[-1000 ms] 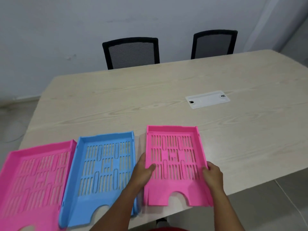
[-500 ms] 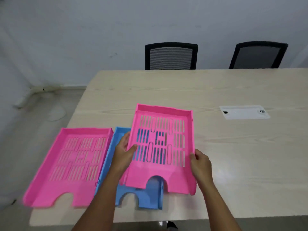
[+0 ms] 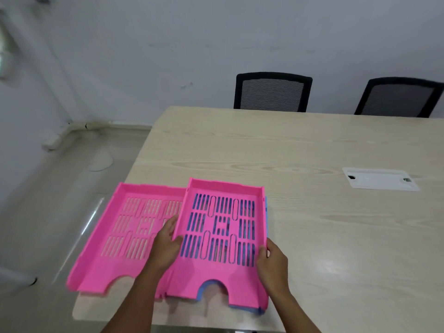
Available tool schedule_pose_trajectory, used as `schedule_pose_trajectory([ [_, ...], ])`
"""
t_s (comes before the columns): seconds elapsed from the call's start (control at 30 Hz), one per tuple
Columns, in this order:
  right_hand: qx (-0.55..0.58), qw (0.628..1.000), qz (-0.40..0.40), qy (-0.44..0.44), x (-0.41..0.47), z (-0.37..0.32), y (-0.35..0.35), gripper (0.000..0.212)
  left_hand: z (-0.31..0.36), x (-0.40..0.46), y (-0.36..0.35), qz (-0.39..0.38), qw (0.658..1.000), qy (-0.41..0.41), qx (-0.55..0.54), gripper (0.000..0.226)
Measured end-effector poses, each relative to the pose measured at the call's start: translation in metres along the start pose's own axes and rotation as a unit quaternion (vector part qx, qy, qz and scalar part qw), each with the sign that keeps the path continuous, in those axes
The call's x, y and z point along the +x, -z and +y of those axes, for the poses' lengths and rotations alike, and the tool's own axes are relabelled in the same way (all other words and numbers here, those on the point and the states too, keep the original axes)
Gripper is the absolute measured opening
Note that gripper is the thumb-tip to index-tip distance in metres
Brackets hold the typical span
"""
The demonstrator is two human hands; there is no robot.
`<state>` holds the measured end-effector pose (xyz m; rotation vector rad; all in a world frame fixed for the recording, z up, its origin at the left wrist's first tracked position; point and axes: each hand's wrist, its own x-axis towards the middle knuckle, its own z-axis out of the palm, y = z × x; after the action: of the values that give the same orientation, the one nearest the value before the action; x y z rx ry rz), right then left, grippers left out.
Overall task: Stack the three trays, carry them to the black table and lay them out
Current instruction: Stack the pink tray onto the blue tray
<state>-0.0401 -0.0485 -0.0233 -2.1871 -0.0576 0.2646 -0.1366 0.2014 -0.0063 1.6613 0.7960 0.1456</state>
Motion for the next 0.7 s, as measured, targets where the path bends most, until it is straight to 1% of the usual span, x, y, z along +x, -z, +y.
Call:
schedule_pose_trajectory([
  [0.13, -0.008, 1.0, 0.006, -0.013, 0.006, 0.001, 0.009, 0.025, 0.002, -0.004, -0.013, -0.014, 1.0, 0.002, 0.0, 0.071],
  [0.27, -0.03, 0.999, 0.03, -0.01, 0.017, 0.009, 0.026, 0.023, 0.004, -0.005, -0.033, -0.033, 0.999, -0.022, 0.001, 0.083],
  [0.4, -0.03, 0.998, 0.046, -0.009, 0.027, 0.016, 0.045, 0.024, 0.009, -0.004, -0.054, -0.028, 1.0, -0.015, -0.001, 0.074],
  [0.57, -0.028, 0.999, 0.038, -0.014, 0.025, 0.023, 0.055, 0.023, 0.008, -0.006, -0.07, -0.027, 0.999, 0.003, 0.029, 0.073],
  [0.7, -0.029, 0.999, 0.03, -0.016, 0.023, 0.027, 0.055, 0.024, 0.007, -0.005, -0.069, -0.01, 0.999, -0.007, 0.052, 0.072],
])
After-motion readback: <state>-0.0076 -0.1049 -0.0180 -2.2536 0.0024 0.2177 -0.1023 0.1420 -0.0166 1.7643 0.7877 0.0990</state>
